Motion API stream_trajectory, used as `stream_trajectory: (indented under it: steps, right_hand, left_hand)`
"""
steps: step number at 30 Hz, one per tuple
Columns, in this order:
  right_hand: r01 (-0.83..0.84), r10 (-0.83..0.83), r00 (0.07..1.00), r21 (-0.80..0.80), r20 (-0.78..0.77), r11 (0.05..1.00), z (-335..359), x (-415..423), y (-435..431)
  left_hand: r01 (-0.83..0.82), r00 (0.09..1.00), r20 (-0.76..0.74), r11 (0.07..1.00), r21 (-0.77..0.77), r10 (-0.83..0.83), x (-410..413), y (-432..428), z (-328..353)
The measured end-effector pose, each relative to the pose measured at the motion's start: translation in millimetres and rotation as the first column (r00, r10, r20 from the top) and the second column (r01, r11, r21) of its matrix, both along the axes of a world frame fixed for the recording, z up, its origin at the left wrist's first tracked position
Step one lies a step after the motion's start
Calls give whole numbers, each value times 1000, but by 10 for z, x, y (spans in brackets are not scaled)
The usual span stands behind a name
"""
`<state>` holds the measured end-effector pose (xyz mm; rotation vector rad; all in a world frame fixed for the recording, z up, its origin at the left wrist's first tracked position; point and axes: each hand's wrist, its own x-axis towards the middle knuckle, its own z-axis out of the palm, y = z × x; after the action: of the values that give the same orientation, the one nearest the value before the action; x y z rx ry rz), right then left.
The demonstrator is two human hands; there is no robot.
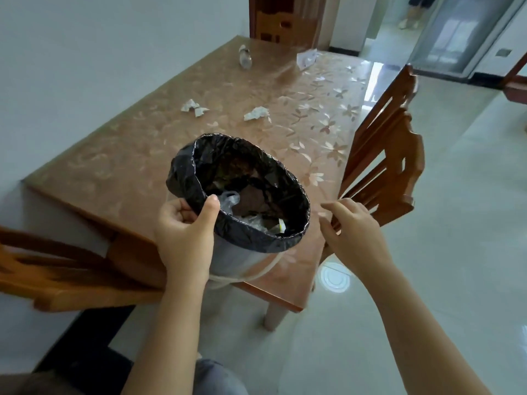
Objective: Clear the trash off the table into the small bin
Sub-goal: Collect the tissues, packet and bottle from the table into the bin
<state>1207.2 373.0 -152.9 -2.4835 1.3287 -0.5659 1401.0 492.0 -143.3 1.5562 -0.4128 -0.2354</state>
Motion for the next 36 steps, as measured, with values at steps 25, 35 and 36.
stream_trajectory:
  steps: [25,35,36]
  right_hand:
    - [-310,310,951,19,20,950,21,-579,-2367]
    - [-602,599,798,-40,-60,798,86,-794,-3799]
    - [-623,620,781,-40,-69,781,99,-797,-3915]
  left_hand:
    - [-318,947,44,948,-12,318,-882,-2001,108]
    - [-629,776,37,776,-45,630,-1692,-2933,120]
    - [-650,757,26,757,-63,652,-1739,-3019,119]
